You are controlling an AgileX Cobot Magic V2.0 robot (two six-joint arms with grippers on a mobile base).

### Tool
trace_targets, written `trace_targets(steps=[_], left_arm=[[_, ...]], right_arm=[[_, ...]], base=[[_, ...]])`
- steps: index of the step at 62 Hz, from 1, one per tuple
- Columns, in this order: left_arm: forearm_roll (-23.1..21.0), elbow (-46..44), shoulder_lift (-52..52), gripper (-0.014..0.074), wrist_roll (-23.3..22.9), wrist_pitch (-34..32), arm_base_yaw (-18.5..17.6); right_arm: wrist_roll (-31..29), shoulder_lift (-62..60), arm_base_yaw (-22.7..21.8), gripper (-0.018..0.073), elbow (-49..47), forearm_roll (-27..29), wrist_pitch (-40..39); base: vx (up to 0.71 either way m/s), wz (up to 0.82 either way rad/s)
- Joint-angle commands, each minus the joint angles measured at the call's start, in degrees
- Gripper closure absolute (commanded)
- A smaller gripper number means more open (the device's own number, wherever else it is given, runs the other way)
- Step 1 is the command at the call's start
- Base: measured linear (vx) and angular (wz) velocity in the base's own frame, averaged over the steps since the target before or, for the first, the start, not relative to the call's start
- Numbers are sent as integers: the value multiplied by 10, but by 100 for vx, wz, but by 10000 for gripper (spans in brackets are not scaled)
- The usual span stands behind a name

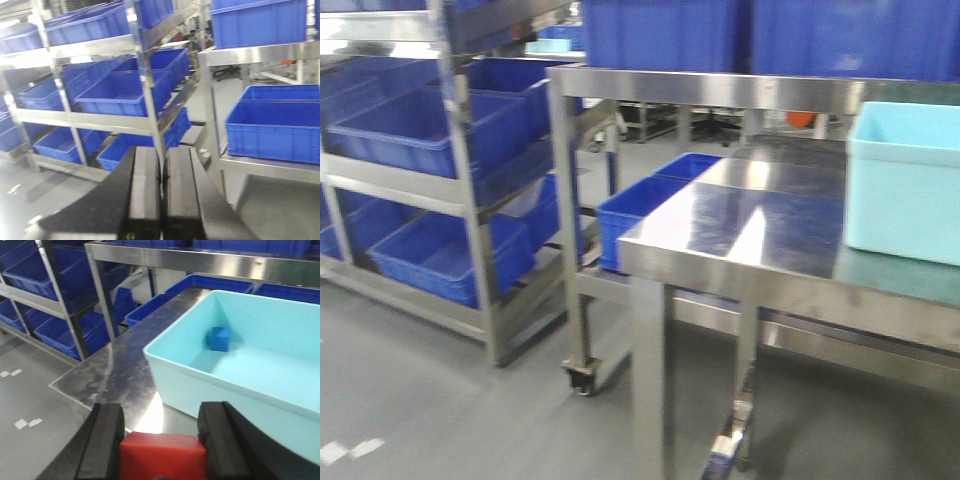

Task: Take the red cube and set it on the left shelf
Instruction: 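Drive the base away from the table, turning toward the open floor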

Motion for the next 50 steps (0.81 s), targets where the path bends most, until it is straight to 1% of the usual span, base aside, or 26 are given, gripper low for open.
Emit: trace_targets(steps=[1, 50], left_arm=[[-3, 13, 0, 491, 0, -51, -4], [-3, 13, 0, 491, 0, -51, -4]], right_arm=[[-4, 1, 1, 503, -17, -4, -46], [-4, 1, 1, 503, -17, -4, -46]], base=[[-10, 56], [-6, 38]])
